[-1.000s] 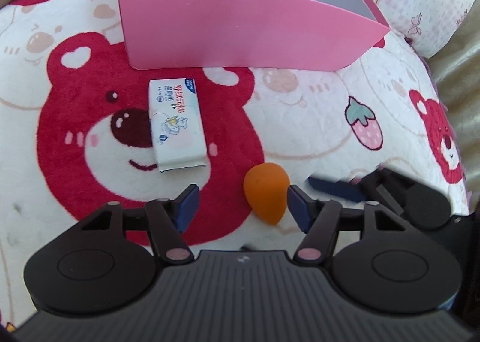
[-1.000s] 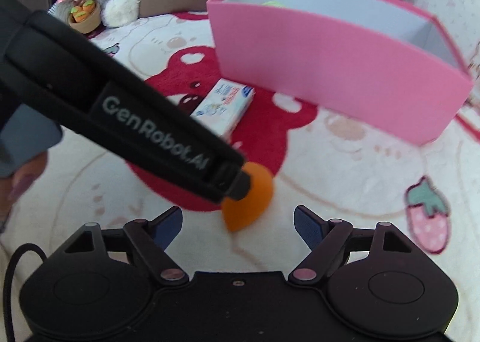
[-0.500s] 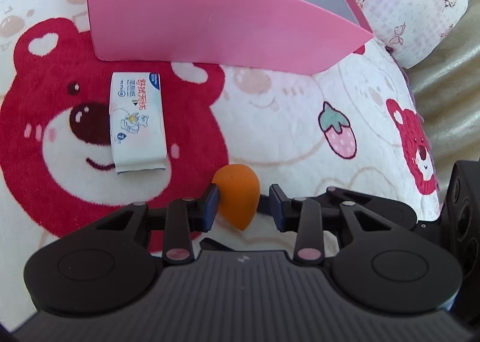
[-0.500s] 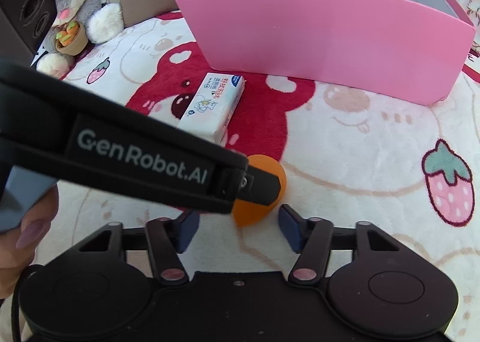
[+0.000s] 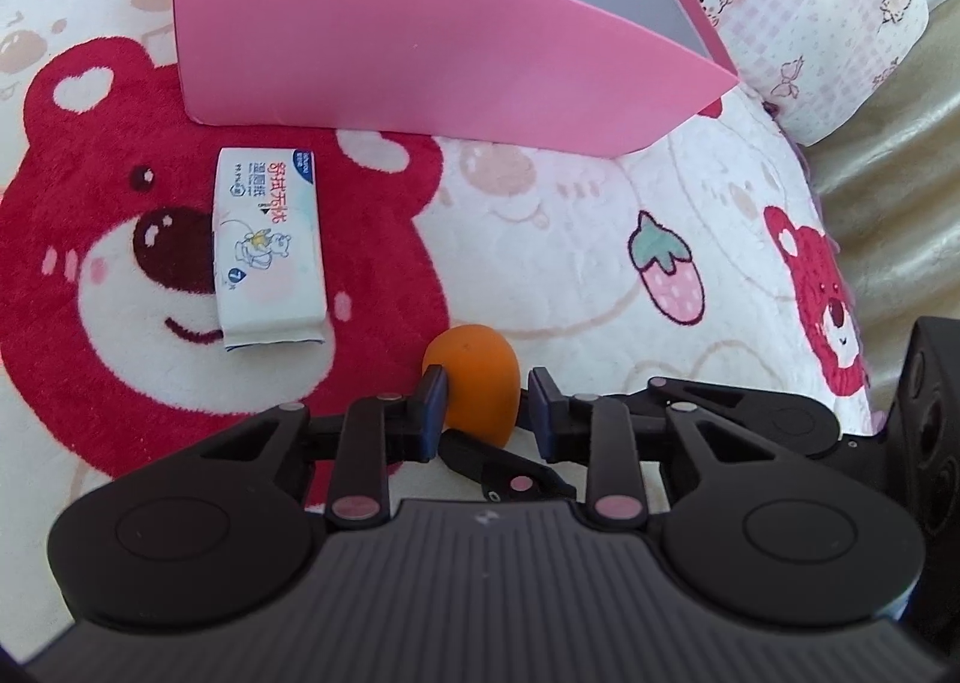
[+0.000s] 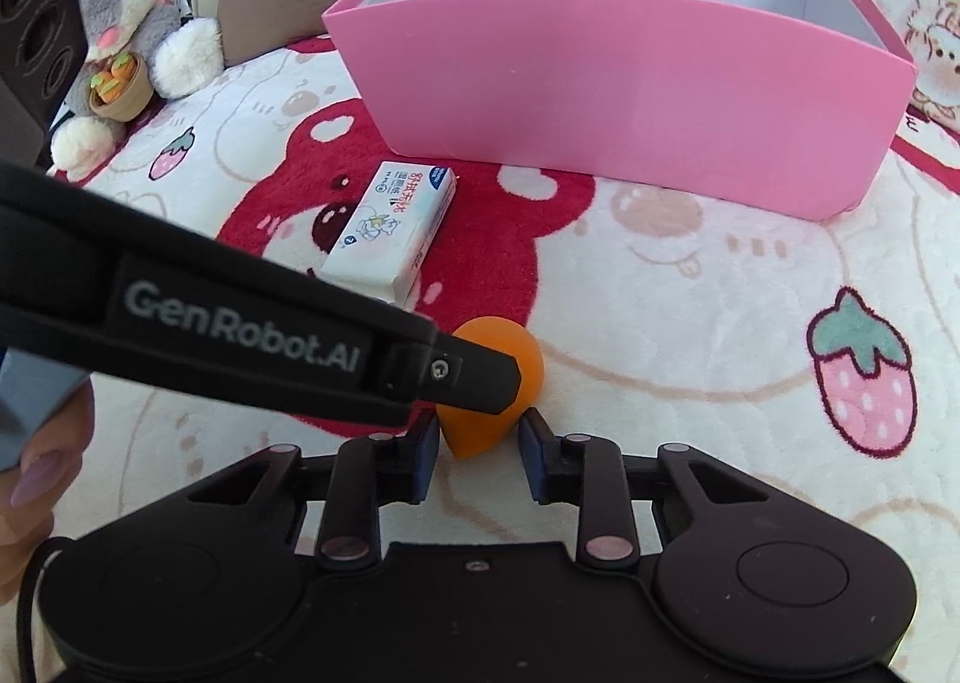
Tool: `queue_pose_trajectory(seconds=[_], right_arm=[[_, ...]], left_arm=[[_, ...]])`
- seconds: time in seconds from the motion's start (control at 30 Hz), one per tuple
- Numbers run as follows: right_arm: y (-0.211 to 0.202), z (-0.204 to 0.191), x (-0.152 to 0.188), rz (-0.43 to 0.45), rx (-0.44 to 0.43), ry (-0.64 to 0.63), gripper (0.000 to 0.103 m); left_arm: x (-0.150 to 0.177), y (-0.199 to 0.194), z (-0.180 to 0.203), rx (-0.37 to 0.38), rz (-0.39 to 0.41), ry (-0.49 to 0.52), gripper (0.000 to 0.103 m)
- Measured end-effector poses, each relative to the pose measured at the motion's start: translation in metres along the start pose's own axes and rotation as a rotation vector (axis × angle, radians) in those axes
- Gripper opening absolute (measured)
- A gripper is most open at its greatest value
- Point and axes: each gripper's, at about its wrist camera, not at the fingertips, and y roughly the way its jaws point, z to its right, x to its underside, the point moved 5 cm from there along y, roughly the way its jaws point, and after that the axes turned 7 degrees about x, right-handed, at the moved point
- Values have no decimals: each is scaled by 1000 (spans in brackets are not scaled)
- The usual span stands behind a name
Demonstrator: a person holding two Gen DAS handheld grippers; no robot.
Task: Organize objects
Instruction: 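Lower the left gripper around the orange sponge and close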
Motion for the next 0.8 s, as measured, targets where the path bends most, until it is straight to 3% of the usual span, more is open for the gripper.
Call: queue_pose_trajectory(seconds=[0.17, 0.3, 0.37, 0.47, 0.6, 0.8], right_arm=[[1, -1, 0, -11, -1, 10, 36], [0, -2, 0, -16, -20, -5, 37], [0, -3, 0, -15, -26, -6, 37], [3, 0, -1, -19, -22, 14, 36], [5, 5, -3, -21, -27, 45, 36], [1, 3, -3, 6, 8, 23, 38]], left_arm=[[0, 3, -7, -32, -22, -19, 29], [0, 5, -15, -74, -19, -59, 52], [-1, 7, -16, -67, -12, -48, 51], [-2, 9, -14, -21, -12, -46, 32], [-3, 11, -6, -23, -15, 9, 30], [-1, 8, -1, 8, -31, 3, 29]])
